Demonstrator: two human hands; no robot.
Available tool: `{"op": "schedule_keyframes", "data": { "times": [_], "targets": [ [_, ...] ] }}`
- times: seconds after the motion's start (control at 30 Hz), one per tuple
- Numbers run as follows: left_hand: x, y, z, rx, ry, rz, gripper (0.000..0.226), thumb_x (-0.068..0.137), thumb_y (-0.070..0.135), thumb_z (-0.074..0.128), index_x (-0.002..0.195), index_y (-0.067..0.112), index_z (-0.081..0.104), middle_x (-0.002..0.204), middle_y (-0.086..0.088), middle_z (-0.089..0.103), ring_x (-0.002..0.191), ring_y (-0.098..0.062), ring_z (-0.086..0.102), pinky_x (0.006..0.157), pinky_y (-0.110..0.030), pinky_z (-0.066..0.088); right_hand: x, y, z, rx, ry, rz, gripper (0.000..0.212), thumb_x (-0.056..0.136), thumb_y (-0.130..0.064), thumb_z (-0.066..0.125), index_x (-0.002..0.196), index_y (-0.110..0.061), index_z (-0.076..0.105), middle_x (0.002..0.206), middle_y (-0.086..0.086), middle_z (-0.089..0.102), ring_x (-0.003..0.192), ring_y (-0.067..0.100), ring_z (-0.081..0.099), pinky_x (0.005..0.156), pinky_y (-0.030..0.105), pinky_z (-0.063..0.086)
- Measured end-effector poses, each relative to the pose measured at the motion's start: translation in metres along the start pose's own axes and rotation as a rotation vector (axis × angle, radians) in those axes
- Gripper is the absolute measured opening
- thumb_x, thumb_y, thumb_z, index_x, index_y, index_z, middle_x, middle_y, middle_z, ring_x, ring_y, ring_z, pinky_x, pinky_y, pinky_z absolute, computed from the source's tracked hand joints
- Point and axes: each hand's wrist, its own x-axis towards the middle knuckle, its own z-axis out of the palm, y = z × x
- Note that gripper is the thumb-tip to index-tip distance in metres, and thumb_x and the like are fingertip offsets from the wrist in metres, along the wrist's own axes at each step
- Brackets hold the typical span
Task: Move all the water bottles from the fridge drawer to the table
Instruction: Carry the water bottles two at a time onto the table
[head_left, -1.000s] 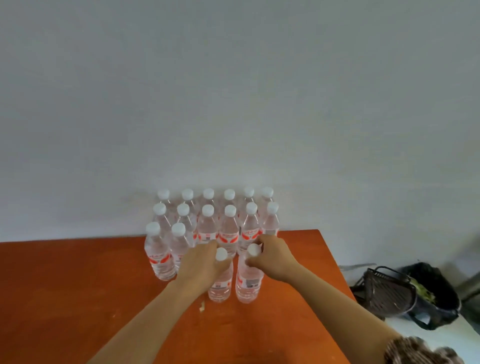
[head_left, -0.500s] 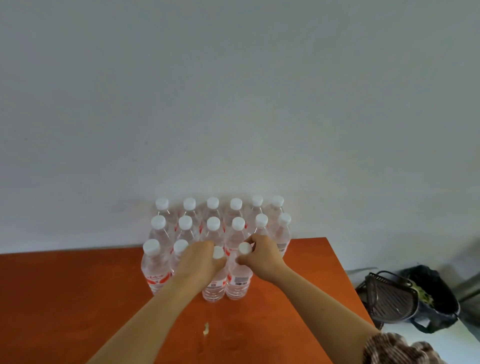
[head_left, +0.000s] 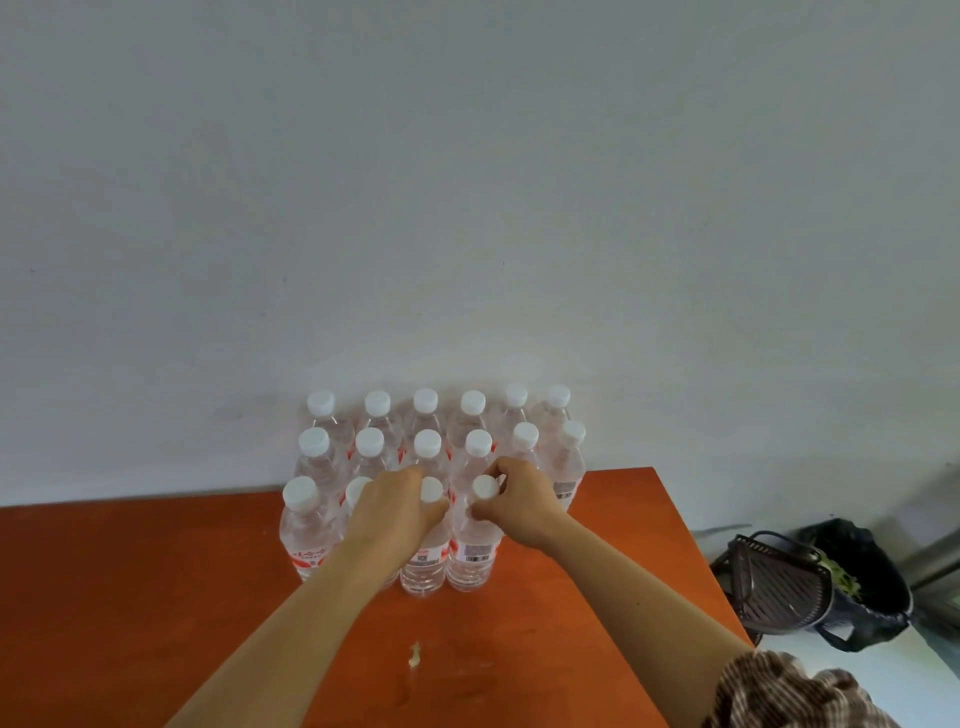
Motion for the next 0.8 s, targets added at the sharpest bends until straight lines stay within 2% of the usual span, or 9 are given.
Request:
{"op": "schedule_keyframes", "data": {
  "times": [0.1, 0.23, 0.4, 0.5, 0.6, 0.7, 0.8],
  "targets": [
    [-0.002, 0.000, 0.000, 0.022, 0.004, 0.019, 0.019, 0.089, 0.032, 0.060, 0.089, 0.015, 0.052, 0.083, -0.003, 0.060, 0.077, -0.020, 0.057, 0.062, -0.029, 0.041, 0.000, -0.001, -0.001, -0.057, -0.017, -0.025, 0.027, 0.077, -0.019, 0.075, 0.097, -0.016, 0.057, 0.090, -0.001, 0.061, 0.083, 0.017, 0.058, 0.059, 0.021, 0.042],
    [-0.005, 0.000, -0.001, 0.138, 0.001, 0.052, 0.034, 0.092, 0.039, 0.057, 0.113, 0.012, 0.052, 0.101, -0.007, 0.063, 0.094, -0.024, 0.061, 0.070, -0.031, 0.046, -0.002, 0.001, 0.004, -0.056, -0.005, -0.024, 0.030, 0.078, -0.023, 0.074, 0.102, -0.017, 0.057, 0.091, -0.004, 0.060, 0.087, 0.017, 0.060, 0.071, 0.028, 0.050],
    [-0.010, -0.001, -0.001, 0.225, 0.008, 0.102, 0.038, 0.093, 0.042, 0.055, 0.117, 0.014, 0.049, 0.100, -0.005, 0.064, 0.093, -0.022, 0.062, 0.064, -0.028, 0.042, -0.011, 0.008, 0.005, 0.040, -0.020, 0.050, 0.043, 0.080, -0.021, 0.072, 0.120, -0.013, 0.057, 0.105, 0.003, 0.066, 0.096, 0.019, 0.063, 0.082, 0.033, 0.054],
    [-0.012, 0.000, 0.000, 0.276, 0.023, 0.122, 0.038, 0.093, 0.043, 0.054, 0.117, 0.014, 0.048, 0.103, -0.004, 0.064, 0.095, -0.022, 0.062, 0.065, -0.028, 0.041, -0.021, 0.008, 0.003, 0.036, -0.034, 0.054, 0.050, 0.083, -0.020, 0.069, 0.129, -0.011, 0.053, 0.105, 0.004, 0.064, 0.093, 0.019, 0.062, 0.077, 0.029, 0.052],
    [-0.014, 0.003, 0.000, 0.377, 0.057, 0.148, 0.047, 0.093, 0.046, 0.051, 0.128, 0.014, 0.045, 0.117, -0.006, 0.059, 0.106, -0.024, 0.059, 0.073, -0.032, 0.048, -0.033, 0.009, -0.001, 0.038, -0.015, 0.039, 0.057, 0.085, -0.020, 0.068, 0.136, -0.010, 0.046, 0.098, 0.003, 0.061, 0.084, 0.016, 0.060, 0.070, 0.024, 0.048],
    [-0.018, 0.014, 0.004, 0.406, 0.130, 0.211, 0.059, 0.094, 0.045, 0.050, 0.141, 0.015, 0.033, 0.133, -0.008, 0.046, 0.121, -0.027, 0.047, 0.085, -0.035, 0.051, -0.050, 0.014, -0.010, 0.005, 0.040, 0.006, 0.053, 0.087, -0.022, 0.065, 0.135, -0.010, 0.046, 0.099, 0.001, 0.059, 0.087, 0.015, 0.058, 0.073, 0.024, 0.047],
    [-0.029, 0.036, 0.020, 0.348, 0.183, 0.367, 0.049, 0.095, 0.037, 0.048, 0.137, 0.015, 0.040, 0.132, -0.006, 0.046, 0.123, -0.025, 0.043, 0.093, -0.034, 0.048, -0.075, 0.029, -0.022, -0.050, 0.139, -0.021, 0.041, 0.089, -0.025, 0.061, 0.127, -0.013, 0.052, 0.095, -0.007, 0.058, 0.088, 0.014, 0.056, 0.075, 0.026, 0.048]
  ]
}}
